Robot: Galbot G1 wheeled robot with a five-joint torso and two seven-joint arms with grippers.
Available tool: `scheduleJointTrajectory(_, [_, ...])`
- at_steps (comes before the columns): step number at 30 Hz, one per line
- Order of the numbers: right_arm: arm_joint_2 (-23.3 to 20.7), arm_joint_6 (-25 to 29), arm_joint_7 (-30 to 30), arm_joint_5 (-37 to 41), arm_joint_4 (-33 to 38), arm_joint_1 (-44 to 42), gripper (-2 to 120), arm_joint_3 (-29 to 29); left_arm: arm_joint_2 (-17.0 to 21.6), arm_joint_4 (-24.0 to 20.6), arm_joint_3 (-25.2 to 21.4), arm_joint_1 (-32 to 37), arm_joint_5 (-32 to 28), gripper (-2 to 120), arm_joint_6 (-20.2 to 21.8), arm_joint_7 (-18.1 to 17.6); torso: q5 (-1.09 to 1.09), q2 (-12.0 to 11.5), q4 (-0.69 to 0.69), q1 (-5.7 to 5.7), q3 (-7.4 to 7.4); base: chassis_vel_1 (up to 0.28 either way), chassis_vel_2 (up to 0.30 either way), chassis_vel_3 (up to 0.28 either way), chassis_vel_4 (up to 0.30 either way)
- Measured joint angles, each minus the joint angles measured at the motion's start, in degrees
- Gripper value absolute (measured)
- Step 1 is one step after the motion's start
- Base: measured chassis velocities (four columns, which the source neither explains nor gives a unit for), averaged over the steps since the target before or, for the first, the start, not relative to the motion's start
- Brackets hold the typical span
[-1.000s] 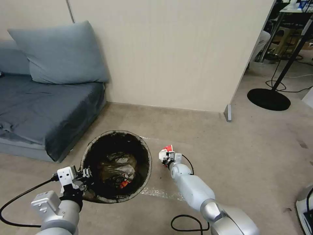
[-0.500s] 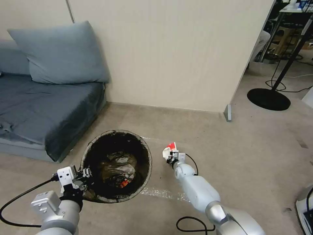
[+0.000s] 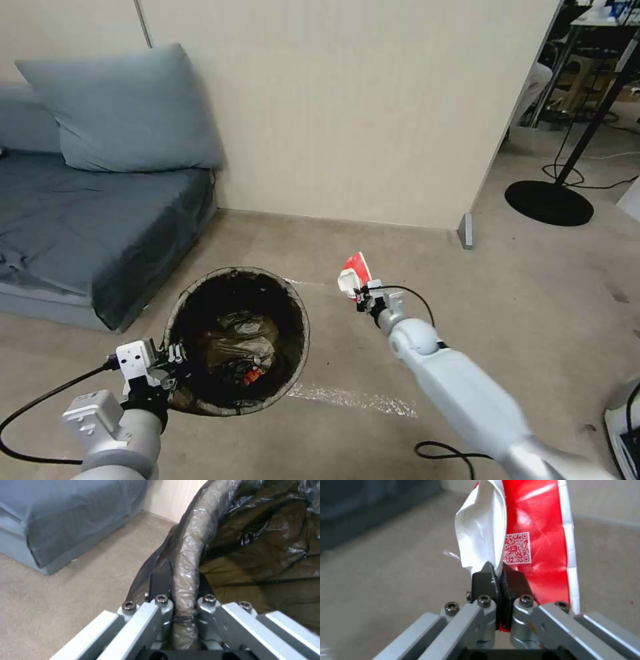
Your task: Pick up the trash bin, then pick up the garbage from the floor and place it into the trash bin.
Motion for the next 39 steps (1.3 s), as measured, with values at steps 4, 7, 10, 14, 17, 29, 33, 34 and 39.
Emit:
scheduleJointTrajectory(4, [-6.60, -4.25, -0.13, 5.40, 13.78, -3.11, 0, 3.08, 0.04, 0.00, 0.08, -0.03, -0.02, 3, 0.22, -0.12, 0.00, 0.00, -0.01, 0.00, 0.00, 0.000, 0.000, 0.000, 0.000])
scheduleJointTrajectory(7, [-9.92, -5.73, -0.86, 7.84, 19.59, -4.39, 0, 5.07, 0.06, 0.00, 0.15, -0.11, -0.02, 3, 0.33, -0.14, 0.01, 0.00, -0.02, 0.00, 0.00, 0.000, 0.000, 0.000, 0.000])
scheduleJointTrajectory(10, [-14.23, -8.16, -2.00, 12.33, 27.05, -5.73, 0, 8.22, -0.04, 0.00, 0.23, -0.23, -0.02, 3, 0.45, -0.14, 0.00, 0.00, -0.01, 0.00, 0.00, 0.000, 0.000, 0.000, 0.000])
scheduleJointTrajectory(14, [-17.31, -10.57, -3.12, 17.59, 33.08, -6.14, 0, 11.02, -0.24, 0.00, 0.33, -0.32, 0.03, 3, 0.55, -0.17, 0.00, 0.00, -0.01, 0.00, 0.00, 0.000, 0.000, 0.000, 0.000])
scheduleJointTrajectory(17, [-18.45, -11.84, -3.56, 21.35, 36.85, -5.64, 0, 11.87, -0.33, 0.00, 0.38, -0.38, 0.09, 3, 0.61, -0.19, 0.00, 0.00, -0.01, 0.00, 0.00, 0.000, 0.000, 0.000, 0.000])
scheduleJointTrajectory(29, [-18.74, -15.02, -6.21, 26.62, 46.08, 1.42, 0, 4.97, -0.34, 0.00, 0.44, -0.03, 0.14, 3, 0.80, -0.23, -0.02, 0.00, 0.00, 0.00, 0.00, 0.000, 0.000, 0.000, 0.000])
scheduleJointTrajectory(33, [-17.98, -15.99, -5.51, 27.78, 47.34, 3.88, 0, 0.57, -0.26, 0.00, 0.39, 0.14, 0.16, 3, 0.81, -0.23, -0.02, -0.01, 0.00, 0.00, 0.00, 0.000, 0.000, 0.000, 0.000])
scheduleJointTrajectory(34, [-17.80, -16.23, -5.04, 28.12, 47.75, 4.39, 0, -0.57, -0.25, 0.00, 0.38, 0.14, 0.19, 3, 0.81, -0.23, -0.02, -0.01, 0.00, 0.00, 0.01, 0.000, 0.000, 0.000, 0.000])
scheduleJointTrajectory(39, [-17.37, -16.79, -3.88, 28.80, 49.21, 5.96, 0, -5.26, -0.23, 0.00, 0.36, 0.11, 0.22, 3, 0.81, -0.26, -0.02, -0.01, 0.00, 0.00, 0.01, 0.000, 0.000, 0.000, 0.000])
